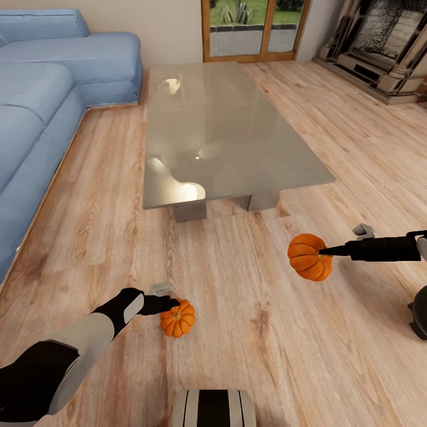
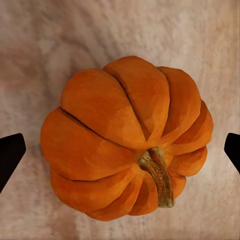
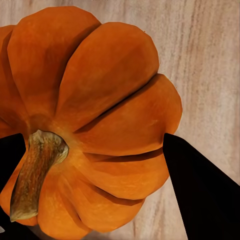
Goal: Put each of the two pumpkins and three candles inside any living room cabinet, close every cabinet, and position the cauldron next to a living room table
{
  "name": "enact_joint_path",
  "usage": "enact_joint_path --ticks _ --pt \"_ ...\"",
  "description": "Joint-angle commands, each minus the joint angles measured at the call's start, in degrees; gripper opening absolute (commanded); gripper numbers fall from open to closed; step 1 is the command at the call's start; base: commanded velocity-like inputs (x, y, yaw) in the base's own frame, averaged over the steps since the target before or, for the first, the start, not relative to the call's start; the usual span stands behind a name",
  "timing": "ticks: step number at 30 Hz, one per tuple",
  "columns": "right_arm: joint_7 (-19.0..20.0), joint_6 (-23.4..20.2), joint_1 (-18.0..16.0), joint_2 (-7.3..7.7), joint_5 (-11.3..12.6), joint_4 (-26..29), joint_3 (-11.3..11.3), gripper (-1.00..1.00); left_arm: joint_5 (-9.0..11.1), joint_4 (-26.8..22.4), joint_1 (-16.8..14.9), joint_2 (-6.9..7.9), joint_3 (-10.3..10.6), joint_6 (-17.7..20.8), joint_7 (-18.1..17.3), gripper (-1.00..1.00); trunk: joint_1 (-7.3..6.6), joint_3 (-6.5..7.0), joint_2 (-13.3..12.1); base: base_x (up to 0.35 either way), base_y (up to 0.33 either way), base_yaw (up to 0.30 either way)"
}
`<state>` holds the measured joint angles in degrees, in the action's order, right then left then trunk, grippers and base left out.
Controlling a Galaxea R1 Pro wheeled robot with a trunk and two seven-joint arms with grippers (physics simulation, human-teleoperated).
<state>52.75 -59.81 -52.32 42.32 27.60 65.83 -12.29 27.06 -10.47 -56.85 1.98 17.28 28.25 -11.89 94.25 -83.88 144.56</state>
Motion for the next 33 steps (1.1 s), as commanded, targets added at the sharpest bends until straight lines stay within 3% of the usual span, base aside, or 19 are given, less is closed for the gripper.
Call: enact_joint_path --ticks 1,15,33 --pt "0.1 -0.2 -0.1 0.04 0.0 0.0 -0.1 -1.00 0.2 -0.1 0.0 0.04 0.3 0.3 -0.1 1.00 0.00 -0.04 0.0 0.066 -0.042 0.000" --pt "0.1 -0.2 -0.1 0.04 0.0 0.0 0.0 -1.00 0.0 0.4 0.0 -0.01 0.4 0.7 0.1 1.00 0.00 -0.04 0.0 0.005 -0.003 0.000" --pt "0.1 -0.2 -0.1 0.13 0.0 0.0 -0.1 -1.00 -0.7 0.4 0.0 -0.05 0.3 0.6 0.1 1.00 0.46 -4.03 0.3 0.000 0.000 0.000"
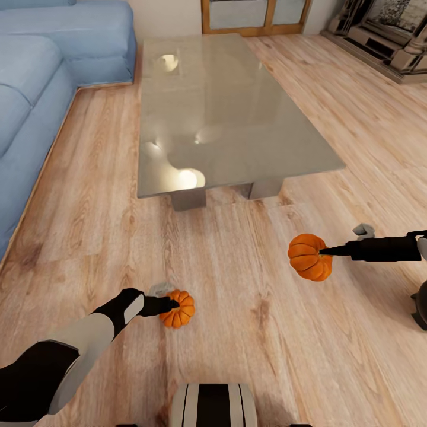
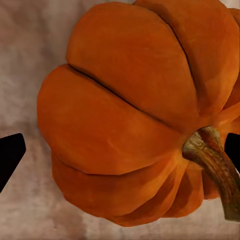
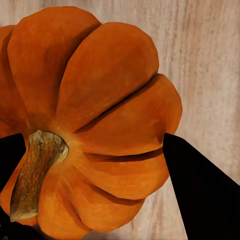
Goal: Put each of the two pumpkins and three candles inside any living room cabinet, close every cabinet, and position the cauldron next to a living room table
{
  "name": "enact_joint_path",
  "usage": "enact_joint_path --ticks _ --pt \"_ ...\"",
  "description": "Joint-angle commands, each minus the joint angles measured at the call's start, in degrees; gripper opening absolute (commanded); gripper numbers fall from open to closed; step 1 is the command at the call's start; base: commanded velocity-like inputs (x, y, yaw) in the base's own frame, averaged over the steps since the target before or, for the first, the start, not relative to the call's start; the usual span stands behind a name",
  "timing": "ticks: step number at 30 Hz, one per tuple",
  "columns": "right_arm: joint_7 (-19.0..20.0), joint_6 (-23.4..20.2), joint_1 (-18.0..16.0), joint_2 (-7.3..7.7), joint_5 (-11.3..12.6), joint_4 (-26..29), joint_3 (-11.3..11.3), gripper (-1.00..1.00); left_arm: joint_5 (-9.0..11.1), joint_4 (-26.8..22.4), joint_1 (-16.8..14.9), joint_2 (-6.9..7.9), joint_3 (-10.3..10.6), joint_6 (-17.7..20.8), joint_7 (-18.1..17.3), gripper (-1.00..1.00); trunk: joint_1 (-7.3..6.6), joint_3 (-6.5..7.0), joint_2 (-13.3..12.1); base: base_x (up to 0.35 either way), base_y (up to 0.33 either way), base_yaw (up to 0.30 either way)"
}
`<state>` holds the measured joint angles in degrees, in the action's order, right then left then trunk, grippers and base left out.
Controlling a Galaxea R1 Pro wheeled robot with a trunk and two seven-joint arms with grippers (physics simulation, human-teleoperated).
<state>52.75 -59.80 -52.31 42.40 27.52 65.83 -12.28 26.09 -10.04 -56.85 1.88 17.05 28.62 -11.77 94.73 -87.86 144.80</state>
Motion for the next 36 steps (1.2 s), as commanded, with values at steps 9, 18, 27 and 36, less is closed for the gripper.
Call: enact_joint_path --ticks 9,18,27,36 --pt "0.1 -0.2 -0.1 0.11 0.1 0.0 -0.1 -1.00 0.4 -0.2 0.0 0.05 0.5 0.2 -0.2 1.00 0.04 -0.49 0.0 0.000 0.000 0.000" --pt "0.1 -0.2 -0.1 0.13 0.1 0.0 -0.1 -1.00 0.4 -0.3 0.0 0.05 0.5 0.2 -0.4 1.00 0.04 -0.49 0.0 0.000 0.000 0.000" --pt "0.1 -0.2 -0.1 0.14 0.1 0.0 -0.1 -1.00 0.4 -0.4 0.0 0.13 0.5 -0.1 -0.5 -1.00 0.04 -0.49 0.0 0.000 0.000 0.000" --pt "0.1 -0.2 -0.1 0.21 0.1 0.0 -0.1 -1.00 0.4 -0.4 0.0 0.05 0.5 0.0 -0.5 -1.00 0.04 -0.49 0.0 0.000 0.000 0.000"
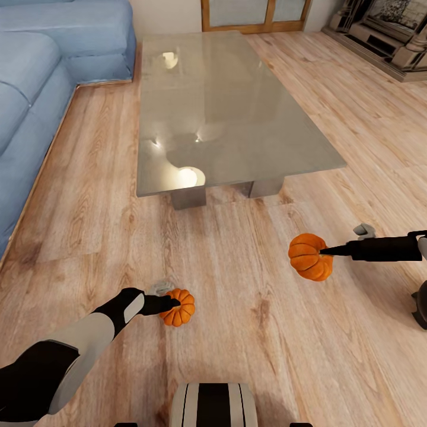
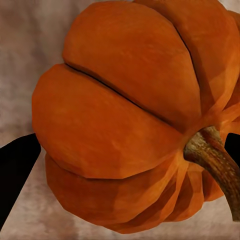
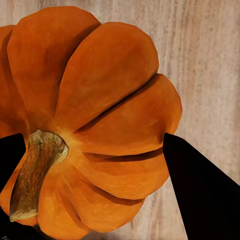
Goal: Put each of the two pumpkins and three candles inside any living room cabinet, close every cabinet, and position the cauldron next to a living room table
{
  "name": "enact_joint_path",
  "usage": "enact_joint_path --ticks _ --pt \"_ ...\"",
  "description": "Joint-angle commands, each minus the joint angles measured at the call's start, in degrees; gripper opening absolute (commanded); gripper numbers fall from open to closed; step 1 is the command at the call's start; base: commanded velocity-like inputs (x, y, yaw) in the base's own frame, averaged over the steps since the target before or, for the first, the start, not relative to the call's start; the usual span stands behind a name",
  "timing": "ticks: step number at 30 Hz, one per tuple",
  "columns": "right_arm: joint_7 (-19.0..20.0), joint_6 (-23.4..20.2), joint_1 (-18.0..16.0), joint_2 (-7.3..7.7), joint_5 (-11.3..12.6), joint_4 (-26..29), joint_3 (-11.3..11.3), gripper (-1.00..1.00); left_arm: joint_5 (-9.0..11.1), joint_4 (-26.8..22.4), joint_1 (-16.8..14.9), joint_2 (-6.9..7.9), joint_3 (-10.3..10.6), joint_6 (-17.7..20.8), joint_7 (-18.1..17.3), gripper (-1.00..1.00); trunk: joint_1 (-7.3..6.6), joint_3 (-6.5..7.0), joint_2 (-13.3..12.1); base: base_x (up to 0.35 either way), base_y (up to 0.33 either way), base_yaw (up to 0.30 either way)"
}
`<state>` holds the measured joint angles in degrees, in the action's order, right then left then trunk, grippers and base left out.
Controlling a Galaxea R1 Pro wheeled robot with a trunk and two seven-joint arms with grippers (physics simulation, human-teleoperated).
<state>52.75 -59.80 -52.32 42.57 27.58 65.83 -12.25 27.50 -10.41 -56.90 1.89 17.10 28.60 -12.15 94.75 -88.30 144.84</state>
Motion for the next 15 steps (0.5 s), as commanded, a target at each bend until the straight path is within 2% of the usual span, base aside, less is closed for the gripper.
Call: enact_joint_path --ticks 1,5,15 --pt "0.1 -0.2 -0.1 0.05 0.0 0.0 -0.1 -1.00 -1.0 -0.1 0.0 0.04 0.5 0.0 -0.1 -1.00 0.01 -0.05 0.0 0.000 0.000 0.000" --pt "0.1 -0.2 -0.1 0.05 0.0 0.0 -0.1 -1.00 -1.0 -0.1 0.0 0.04 0.5 0.0 0.0 -1.00 0.01 -0.05 0.0 0.000 0.000 0.000" --pt "0.1 -0.2 -0.1 -0.03 0.0 0.0 -0.1 -1.00 -0.9 0.0 0.0 0.04 0.4 0.0 -0.2 -1.00 -0.24 2.17 -0.1 0.000 0.000 0.000"
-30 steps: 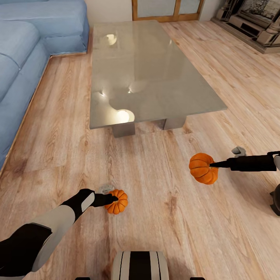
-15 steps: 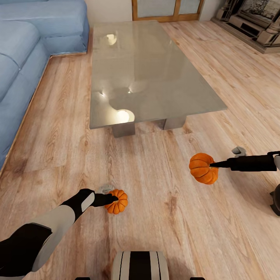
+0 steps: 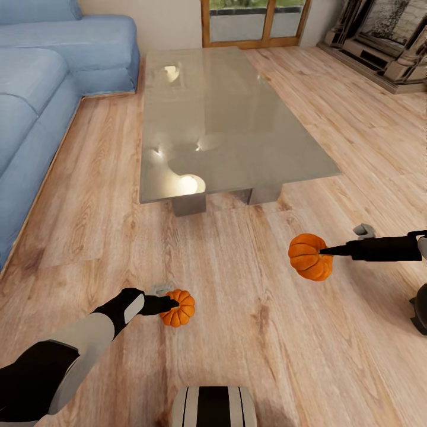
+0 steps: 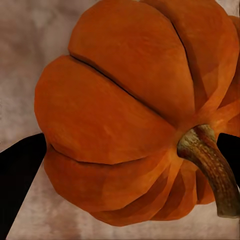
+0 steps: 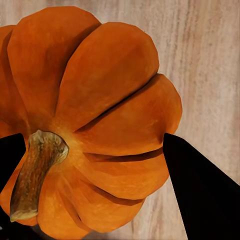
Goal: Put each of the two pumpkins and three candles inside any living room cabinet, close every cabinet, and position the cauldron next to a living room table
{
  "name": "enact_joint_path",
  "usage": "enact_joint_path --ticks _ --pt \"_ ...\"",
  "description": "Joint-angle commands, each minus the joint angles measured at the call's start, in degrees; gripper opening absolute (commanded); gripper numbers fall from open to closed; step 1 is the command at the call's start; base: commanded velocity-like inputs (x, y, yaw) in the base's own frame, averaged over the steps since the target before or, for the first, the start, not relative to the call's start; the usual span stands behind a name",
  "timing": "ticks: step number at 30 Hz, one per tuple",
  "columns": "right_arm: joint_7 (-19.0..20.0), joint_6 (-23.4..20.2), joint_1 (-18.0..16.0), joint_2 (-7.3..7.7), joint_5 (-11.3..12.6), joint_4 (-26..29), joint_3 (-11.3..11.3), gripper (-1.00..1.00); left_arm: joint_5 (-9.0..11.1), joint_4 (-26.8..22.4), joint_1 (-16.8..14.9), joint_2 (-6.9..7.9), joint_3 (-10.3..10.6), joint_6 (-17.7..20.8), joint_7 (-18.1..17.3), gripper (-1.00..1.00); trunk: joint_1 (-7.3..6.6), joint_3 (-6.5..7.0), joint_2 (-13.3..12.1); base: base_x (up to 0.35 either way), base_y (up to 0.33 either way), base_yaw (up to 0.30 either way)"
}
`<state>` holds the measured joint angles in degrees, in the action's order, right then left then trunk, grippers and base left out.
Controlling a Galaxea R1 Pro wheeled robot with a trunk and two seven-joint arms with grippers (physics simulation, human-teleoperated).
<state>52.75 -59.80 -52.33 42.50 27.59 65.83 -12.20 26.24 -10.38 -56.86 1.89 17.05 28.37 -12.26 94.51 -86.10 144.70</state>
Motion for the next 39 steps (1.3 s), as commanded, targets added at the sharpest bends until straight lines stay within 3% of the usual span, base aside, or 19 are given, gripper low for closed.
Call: enact_joint_path --ticks 1,14,20,27,39 --pt "0.1 -0.2 -0.1 0.04 -0.1 0.0 -0.1 -1.00 0.4 -0.1 0.0 0.04 0.4 0.3 -0.1 -1.00 -0.03 0.19 0.0 0.000 0.000 0.000" --pt "-0.4 -0.2 -0.1 -0.16 -0.4 -0.2 -0.3 -1.00 0.4 0.3 0.0 0.00 0.4 0.4 -0.3 -1.00 -0.36 3.07 -0.2 0.000 0.000 0.000" --pt "-0.4 -0.2 -0.1 -0.22 -3.1 -0.3 -0.4 -1.00 0.3 0.3 0.0 -0.30 0.5 0.6 -0.3 -1.00 -0.52 4.40 -0.3 0.000 0.000 0.000" --pt "-0.5 -0.2 -0.1 -0.23 -3.6 -0.6 -0.7 -1.00 0.1 2.1 0.0 -0.39 0.6 1.3 0.1 -1.00 -0.70 6.43 -0.3 -0.003 0.000 0.000" --pt "-0.5 -0.2 -0.1 -0.19 -3.7 -0.9 -0.7 -1.00 -0.2 4.2 0.0 -0.27 0.6 1.6 0.3 -1.00 -1.01 10.18 -0.5 -0.246 -0.027 0.000"
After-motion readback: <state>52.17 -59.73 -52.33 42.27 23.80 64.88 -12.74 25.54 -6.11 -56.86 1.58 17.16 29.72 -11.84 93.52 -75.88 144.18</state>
